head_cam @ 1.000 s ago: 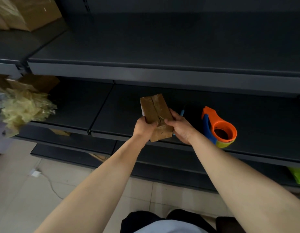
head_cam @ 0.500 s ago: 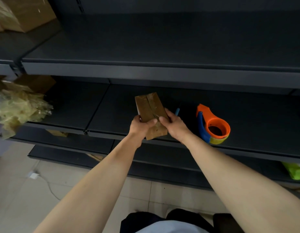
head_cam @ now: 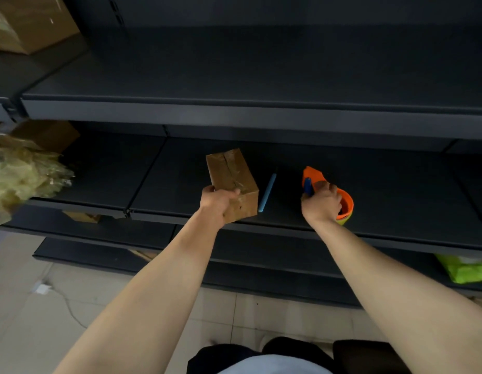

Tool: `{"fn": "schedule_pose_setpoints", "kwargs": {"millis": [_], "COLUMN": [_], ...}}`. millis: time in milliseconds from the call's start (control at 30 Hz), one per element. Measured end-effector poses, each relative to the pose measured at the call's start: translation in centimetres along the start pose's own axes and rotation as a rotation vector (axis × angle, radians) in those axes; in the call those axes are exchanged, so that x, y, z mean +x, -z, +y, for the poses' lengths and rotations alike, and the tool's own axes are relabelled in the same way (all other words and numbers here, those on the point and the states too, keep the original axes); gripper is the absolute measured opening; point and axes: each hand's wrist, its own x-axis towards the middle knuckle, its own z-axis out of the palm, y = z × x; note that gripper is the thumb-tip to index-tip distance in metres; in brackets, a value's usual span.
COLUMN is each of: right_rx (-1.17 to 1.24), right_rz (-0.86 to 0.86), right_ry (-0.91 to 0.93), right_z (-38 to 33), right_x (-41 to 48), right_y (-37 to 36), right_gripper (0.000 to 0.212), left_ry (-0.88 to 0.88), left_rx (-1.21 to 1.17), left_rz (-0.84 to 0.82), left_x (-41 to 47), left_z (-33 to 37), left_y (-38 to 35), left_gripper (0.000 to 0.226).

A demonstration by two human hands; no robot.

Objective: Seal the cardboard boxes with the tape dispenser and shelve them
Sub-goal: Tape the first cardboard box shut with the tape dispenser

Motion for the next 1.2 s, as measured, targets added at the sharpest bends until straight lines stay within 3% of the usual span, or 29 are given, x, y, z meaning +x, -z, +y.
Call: {"fn": "schedule_pose_setpoints", "kwargs": {"millis": [200,267,333,400,500,667,733,833,900,967,1100,1200], "right_rx": [-0.096,-0.2,-0.194,-0.083,0.024,0.482,0.606,0.724,0.796,0.854,0.964,0.973], "right_rz": [-0.024,-0.107,-0.133,-0.077,0.019,-0.1,-0.135,-0.141,-0.148,-0.176,-0.22,-0.24], "right_ry": [-0.096,-0.125,-0.148,-0.173,-0.007,0.162,0.188,0.189,0.181,0.19,0.202,0.224], "right_z": [1.2,1.4,1.4,1.0,0.5,-0.7,-1.4,-2.0,-2.1,-2.1,-2.6,-2.6], "right_x": [0.2,0.3,0.4,0.3,-0.6,-3.6,-4.6,-5.8,-6.4,-7.2,-9.0,-9.9], "right_y": [0.0,0.1,0.3,0.8,1.7,2.8,3.1,3.3,3.3,3.3,3.7,3.8], "right_gripper": [0.079,0.067,0.034,0.022,0.018,0.014,0.009,0.019,0.027,0.031,0.028,0.027], "left_ry": [0.005,-0.017,-0.028,-0.038,-0.048,-0.16,-0.246,-0.444,-0.565,-0.565,-0.215,-0.082], "left_rx": [0.004,0.027,0.041,0.049,0.067,0.036,0.041,0.098,0.154,0.154,0.064,0.044], "left_rz": [0.037,0.064,0.098,0.127,0.125,0.097,0.169,0.244,0.171,0.015,-0.353,-0.487], "left_x": [0.1,0.2,0.1,0.0,-0.2,-1.1,-1.4,-1.7,-2.4,-3.3,-4.5,-4.7], "left_z": [-0.4,-0.4,-0.4,-0.5,-0.5,-0.2,0.2,1.1,1.9,2.7,4.2,5.0], "left_y": [-0.2,-0.2,-0.4,-0.5,-0.4,0.1,0.5,1.3,1.6,1.5,1.1,1.3], "left_gripper": [0.072,0.076,0.081,0.086,0.086,0.102,0.089,0.046,0.02,0.013,0.032,0.029]}}
